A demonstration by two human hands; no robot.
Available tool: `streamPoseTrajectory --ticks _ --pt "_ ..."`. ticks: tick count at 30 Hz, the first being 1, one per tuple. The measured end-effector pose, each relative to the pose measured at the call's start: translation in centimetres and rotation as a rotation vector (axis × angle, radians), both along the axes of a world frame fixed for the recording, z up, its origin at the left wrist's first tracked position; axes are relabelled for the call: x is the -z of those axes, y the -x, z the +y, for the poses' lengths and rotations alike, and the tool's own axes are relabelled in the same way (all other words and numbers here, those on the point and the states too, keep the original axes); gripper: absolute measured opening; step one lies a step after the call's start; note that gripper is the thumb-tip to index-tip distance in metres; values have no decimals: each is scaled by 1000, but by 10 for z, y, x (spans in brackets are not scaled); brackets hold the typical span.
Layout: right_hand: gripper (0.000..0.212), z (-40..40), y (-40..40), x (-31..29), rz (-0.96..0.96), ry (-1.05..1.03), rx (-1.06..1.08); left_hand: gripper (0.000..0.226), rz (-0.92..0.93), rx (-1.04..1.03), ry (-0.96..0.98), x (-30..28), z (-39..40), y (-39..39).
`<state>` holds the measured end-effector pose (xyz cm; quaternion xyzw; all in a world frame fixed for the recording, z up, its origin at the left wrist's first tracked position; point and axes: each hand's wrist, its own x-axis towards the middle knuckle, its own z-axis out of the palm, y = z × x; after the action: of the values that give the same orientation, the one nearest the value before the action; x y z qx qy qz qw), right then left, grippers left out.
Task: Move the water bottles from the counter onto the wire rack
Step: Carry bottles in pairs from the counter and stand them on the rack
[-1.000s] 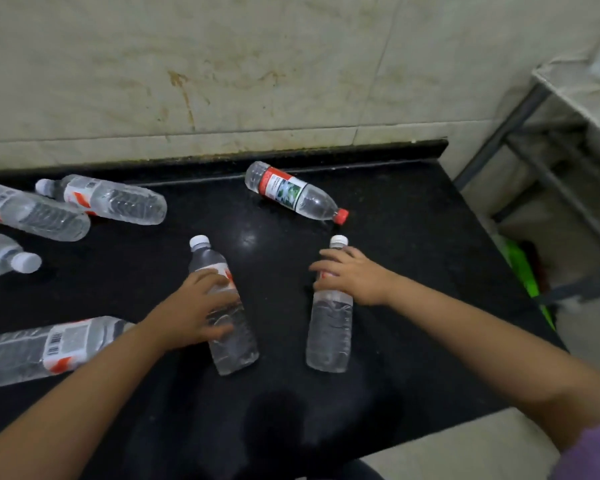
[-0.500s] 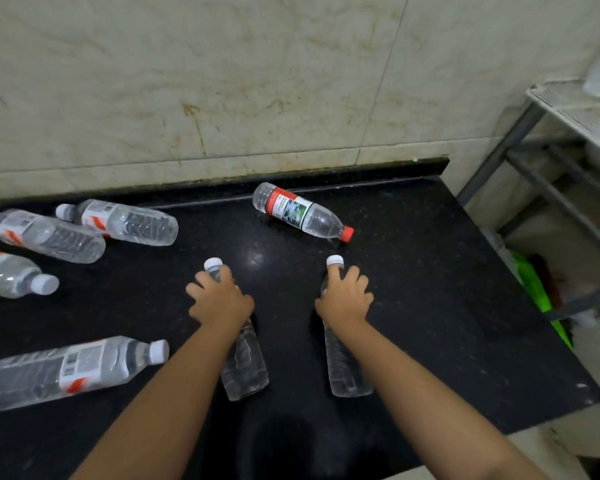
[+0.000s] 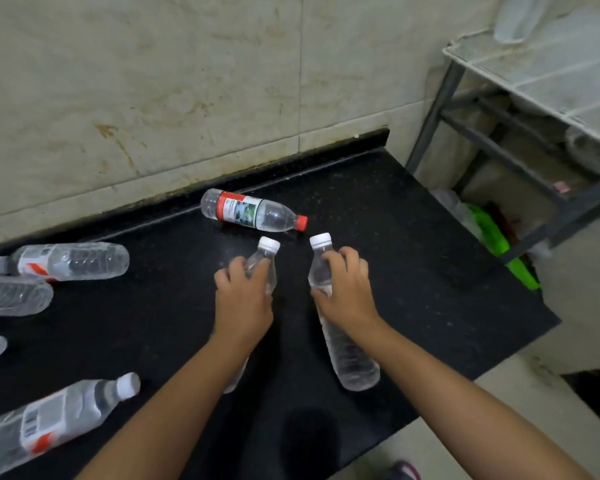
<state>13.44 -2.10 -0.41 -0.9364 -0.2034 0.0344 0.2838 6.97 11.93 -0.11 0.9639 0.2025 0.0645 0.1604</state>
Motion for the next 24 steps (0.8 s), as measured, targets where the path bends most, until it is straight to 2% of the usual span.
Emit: streamPoseTrajectory --ticks 3,7,14,18,21,24 --pt "45 -41 -3 -21 -91 -225 18 68 -164 157 -99 -24 -33 -17" --pt "41 -113 -28 -50 -292 -373 138 70 -356 237 -128 -53 -95 -48" --pt "46 -266 -91 -136 -508 -433 130 65 -621 304 -149 -120 -251 -122" --pt "48 -328 -120 -182 -615 -408 133 61 -733 344 -202 -160 -324 -159" --pt "49 -373 -145 -214 -696 -422 157 49 -843 372 -235 -189 -372 -189" --pt "48 -410 -175 -238 -769 -441 192 51 -922 381 -252 -215 -407 -225"
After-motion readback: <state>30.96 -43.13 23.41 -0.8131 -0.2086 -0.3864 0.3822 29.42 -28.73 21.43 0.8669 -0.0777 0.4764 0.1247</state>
